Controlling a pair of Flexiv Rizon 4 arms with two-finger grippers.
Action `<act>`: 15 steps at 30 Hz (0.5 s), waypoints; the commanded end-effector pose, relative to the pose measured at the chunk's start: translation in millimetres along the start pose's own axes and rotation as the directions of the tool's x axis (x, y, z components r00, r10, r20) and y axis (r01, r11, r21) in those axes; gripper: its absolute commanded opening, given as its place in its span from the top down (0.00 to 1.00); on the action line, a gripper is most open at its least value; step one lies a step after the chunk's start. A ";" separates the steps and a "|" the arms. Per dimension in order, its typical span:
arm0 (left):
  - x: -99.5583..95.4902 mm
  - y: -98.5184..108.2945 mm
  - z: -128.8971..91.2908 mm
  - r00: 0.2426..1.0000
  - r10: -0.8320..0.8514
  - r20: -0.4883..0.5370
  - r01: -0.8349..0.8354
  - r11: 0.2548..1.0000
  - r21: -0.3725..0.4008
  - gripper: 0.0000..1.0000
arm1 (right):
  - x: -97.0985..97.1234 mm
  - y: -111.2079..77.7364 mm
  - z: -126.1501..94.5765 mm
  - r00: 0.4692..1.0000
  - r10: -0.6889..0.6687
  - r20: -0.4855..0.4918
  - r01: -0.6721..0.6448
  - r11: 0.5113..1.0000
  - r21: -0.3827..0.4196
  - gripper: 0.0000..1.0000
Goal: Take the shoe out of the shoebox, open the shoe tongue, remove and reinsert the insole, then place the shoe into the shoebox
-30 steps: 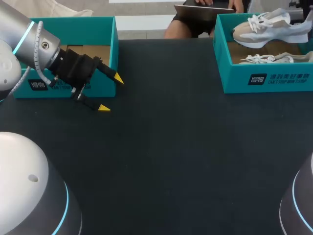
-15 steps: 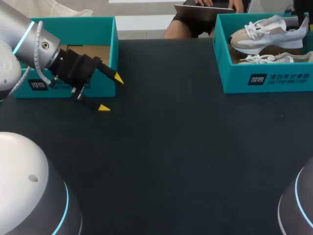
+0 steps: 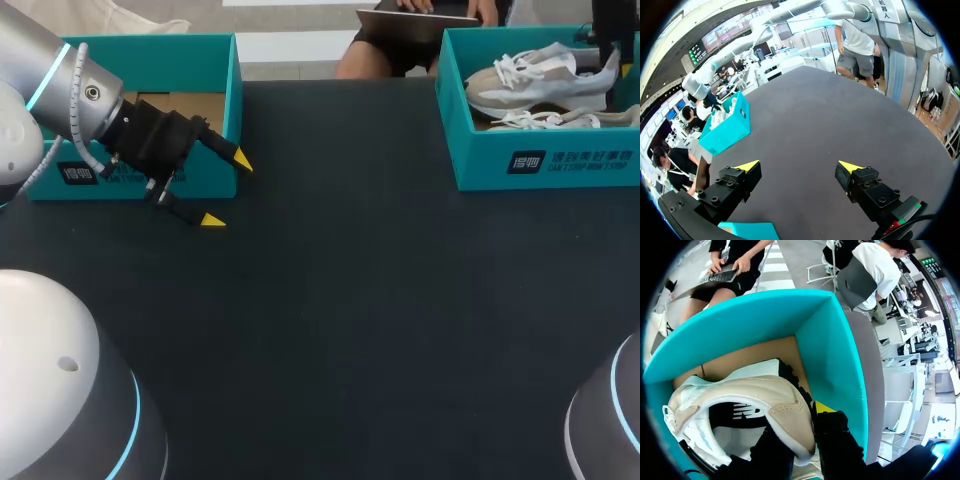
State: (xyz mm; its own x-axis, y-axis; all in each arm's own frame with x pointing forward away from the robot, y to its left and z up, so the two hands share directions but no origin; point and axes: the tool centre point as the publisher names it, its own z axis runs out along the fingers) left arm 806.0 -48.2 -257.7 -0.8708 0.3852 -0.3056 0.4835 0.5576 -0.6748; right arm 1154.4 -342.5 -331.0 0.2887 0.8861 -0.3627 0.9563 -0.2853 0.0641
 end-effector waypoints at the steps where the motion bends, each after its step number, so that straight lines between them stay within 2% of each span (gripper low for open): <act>1: -0.1 0.1 0.3 1.000 0.000 -0.002 0.000 1.000 -0.002 0.00 | 5.7 11.3 12.7 1.000 -0.010 0.004 0.010 1.000 0.028 1.00; 5: -0.1 0.1 0.3 1.000 0.000 -0.002 0.000 1.000 -0.002 0.00 | 4.2 10.9 24.0 1.000 -0.016 0.005 0.016 0.999 0.038 1.00; 13: -0.1 0.1 0.3 1.000 0.000 -0.002 0.000 1.000 -0.002 0.00 | 2.5 11.1 32.3 1.000 -0.019 0.004 0.019 0.999 0.049 0.99; 15: -0.1 0.1 0.3 1.000 0.000 -0.002 0.000 1.000 -0.002 0.00 | 2.3 11.1 33.1 1.000 -0.025 0.000 0.025 0.999 0.042 0.78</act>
State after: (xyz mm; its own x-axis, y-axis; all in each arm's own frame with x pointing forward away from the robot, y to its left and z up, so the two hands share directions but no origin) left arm 806.0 -48.2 -257.7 -0.8708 0.3852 -0.3056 0.4835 0.5576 -0.6748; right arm 1156.1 -352.6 -358.7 0.2673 0.8918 -0.3650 0.9609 -0.2749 0.0323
